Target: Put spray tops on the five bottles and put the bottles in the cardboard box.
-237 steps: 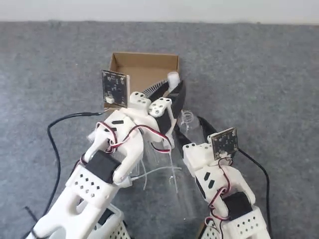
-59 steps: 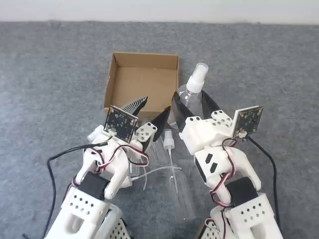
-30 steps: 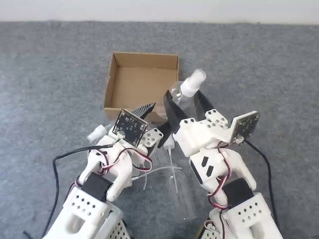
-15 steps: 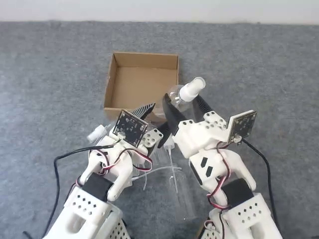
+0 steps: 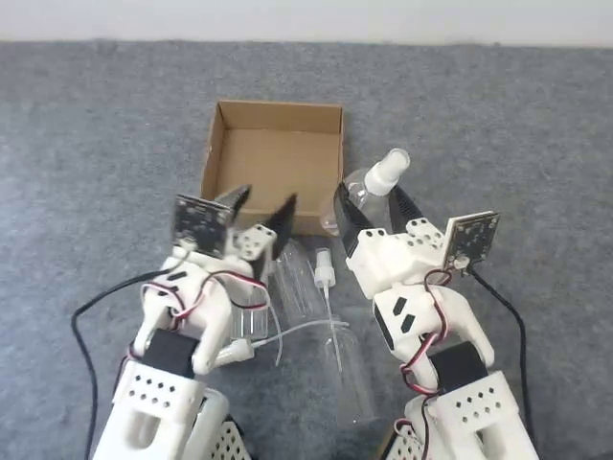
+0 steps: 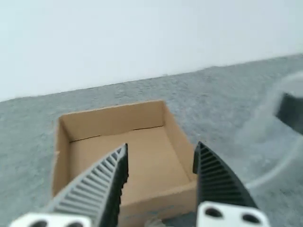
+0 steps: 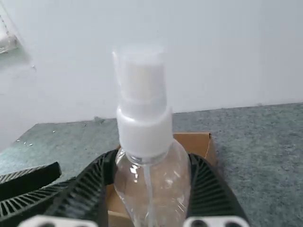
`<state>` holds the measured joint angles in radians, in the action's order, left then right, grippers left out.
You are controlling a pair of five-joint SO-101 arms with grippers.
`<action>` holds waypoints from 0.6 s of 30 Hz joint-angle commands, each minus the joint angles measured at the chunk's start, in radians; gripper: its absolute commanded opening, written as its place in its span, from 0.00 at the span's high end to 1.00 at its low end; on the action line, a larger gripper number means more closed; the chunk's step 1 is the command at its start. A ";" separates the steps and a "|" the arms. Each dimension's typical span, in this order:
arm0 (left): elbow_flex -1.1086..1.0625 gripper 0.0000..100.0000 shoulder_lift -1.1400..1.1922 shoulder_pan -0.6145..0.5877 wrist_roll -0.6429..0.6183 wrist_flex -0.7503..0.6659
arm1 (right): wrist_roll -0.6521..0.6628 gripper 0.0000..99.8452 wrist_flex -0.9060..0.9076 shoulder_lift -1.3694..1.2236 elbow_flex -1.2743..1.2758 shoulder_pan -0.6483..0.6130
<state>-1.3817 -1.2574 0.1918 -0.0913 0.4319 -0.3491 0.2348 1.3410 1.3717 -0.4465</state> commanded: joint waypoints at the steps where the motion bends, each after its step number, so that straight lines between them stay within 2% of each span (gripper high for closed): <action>1: 0.064 0.79 -0.028 -0.115 -0.063 0.005 | -0.002 0.95 0.007 0.018 -0.008 0.016; 6: 0.065 0.80 -0.029 -0.281 -0.100 0.043 | -0.002 0.95 0.007 0.018 0.005 0.015; 10: 0.061 0.88 -0.029 -0.384 -0.137 0.043 | -0.002 0.95 0.007 0.019 0.014 0.015; 15: 0.059 0.99 -0.029 -0.422 -0.149 0.044 | -0.002 0.95 0.012 0.018 0.015 0.015; 18: 0.070 0.99 -0.029 -0.422 -0.147 0.104 | -0.002 0.95 0.012 0.018 0.015 0.015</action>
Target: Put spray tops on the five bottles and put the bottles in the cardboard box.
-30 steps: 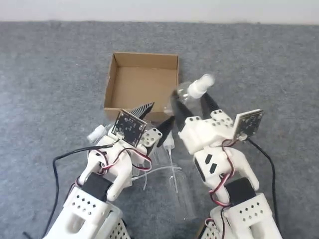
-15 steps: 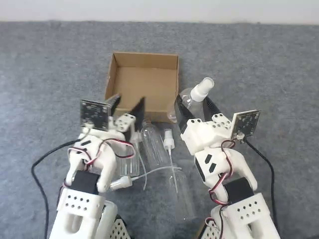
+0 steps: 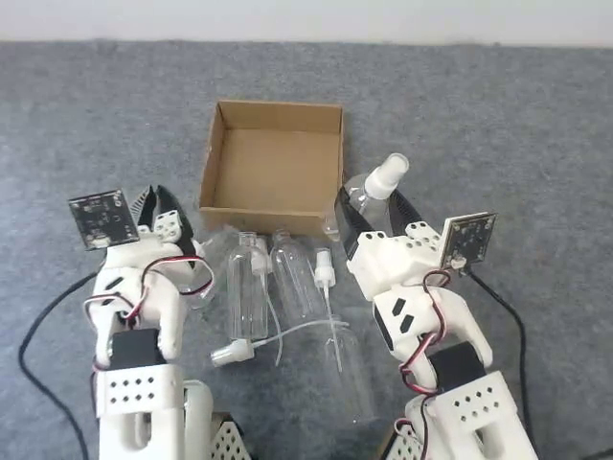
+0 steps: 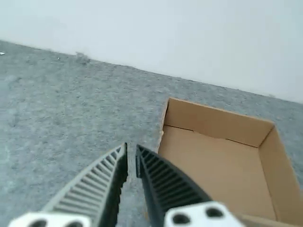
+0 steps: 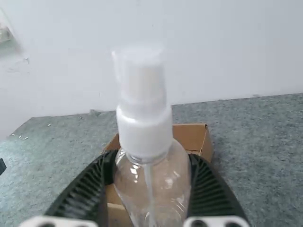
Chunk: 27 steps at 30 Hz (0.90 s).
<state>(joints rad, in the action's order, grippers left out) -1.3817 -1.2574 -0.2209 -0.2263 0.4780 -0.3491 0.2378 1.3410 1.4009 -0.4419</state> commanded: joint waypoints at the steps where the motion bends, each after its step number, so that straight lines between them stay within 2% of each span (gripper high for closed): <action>1: 0.077 0.99 -0.032 -0.009 -0.012 0.080 | -0.002 0.95 0.008 0.018 -0.014 0.010; 7: 0.054 0.99 -0.221 -0.005 -0.012 0.192 | -0.002 0.95 0.012 0.018 -0.014 0.010; 15: -0.105 0.99 -0.574 -0.002 0.015 0.212 | -0.002 0.95 0.005 0.018 -0.005 0.007; 27: -0.097 0.99 -0.565 -0.002 0.015 0.255 | 0.000 0.95 0.012 0.027 -0.026 0.002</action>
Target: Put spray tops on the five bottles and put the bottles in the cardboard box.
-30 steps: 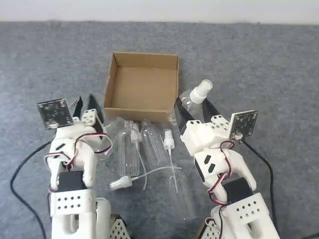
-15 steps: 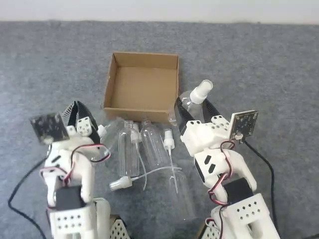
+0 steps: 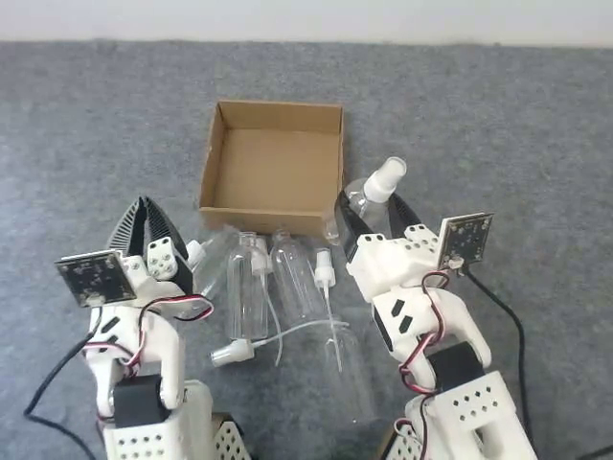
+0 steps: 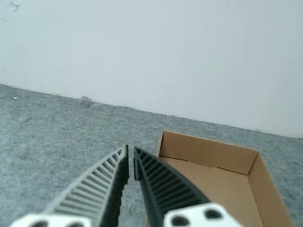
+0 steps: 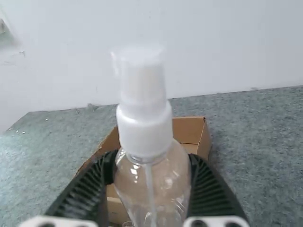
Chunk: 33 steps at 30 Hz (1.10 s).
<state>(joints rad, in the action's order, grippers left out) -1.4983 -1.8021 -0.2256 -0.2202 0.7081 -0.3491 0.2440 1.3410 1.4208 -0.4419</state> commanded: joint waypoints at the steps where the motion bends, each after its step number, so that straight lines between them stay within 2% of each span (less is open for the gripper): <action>1: 0.019 0.99 -0.020 0.003 0.011 0.028 | 0.000 0.95 0.008 0.019 -0.068 0.004; 6: 0.019 0.99 -0.020 0.003 0.011 0.031 | 0.002 0.95 0.008 0.016 -0.157 0.004; 9: 0.018 0.99 -0.020 0.003 0.011 0.031 | 0.057 0.95 0.008 -0.015 -0.212 0.002; 20: -0.007 0.99 -0.020 0.003 0.051 0.023 | 0.086 0.95 -0.001 -0.383 -0.451 -0.088; 29: -0.016 0.99 -0.020 0.003 0.052 0.018 | 0.086 0.95 -0.002 -0.572 -0.598 -0.093; 33: -0.048 0.99 -0.020 0.002 0.052 -0.040 | 0.086 0.95 -0.002 -0.650 -0.683 -0.093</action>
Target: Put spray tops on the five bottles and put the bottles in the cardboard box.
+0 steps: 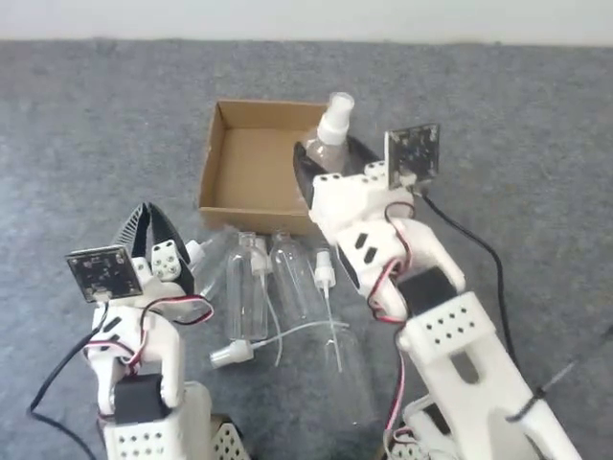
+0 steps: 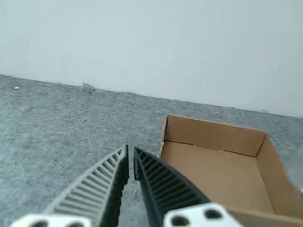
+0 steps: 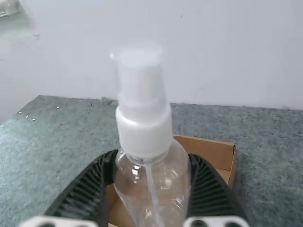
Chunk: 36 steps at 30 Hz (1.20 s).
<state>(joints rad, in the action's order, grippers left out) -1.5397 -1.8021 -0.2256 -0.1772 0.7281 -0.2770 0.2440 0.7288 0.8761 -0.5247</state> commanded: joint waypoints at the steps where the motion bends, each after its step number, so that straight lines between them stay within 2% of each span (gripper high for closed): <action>1: -0.010 0.99 -0.020 0.002 0.009 -0.064 | 0.014 0.95 -0.002 -0.059 -0.164 -0.012; 6: -0.010 0.95 -0.020 -0.003 0.006 -0.063 | 0.014 0.95 -0.002 -0.168 -0.290 -0.025; 22: -0.024 0.94 -0.020 0.003 0.009 -0.066 | 0.014 0.95 -0.002 -0.484 -0.592 -0.074; 36: -0.024 0.94 -0.020 -0.005 0.009 -0.066 | 0.015 0.95 -0.002 -0.746 -0.806 -0.050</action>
<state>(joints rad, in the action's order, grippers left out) -1.5766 -1.8021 -0.2240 -0.1772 0.6989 -0.2770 0.2440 0.0107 0.1903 -0.5877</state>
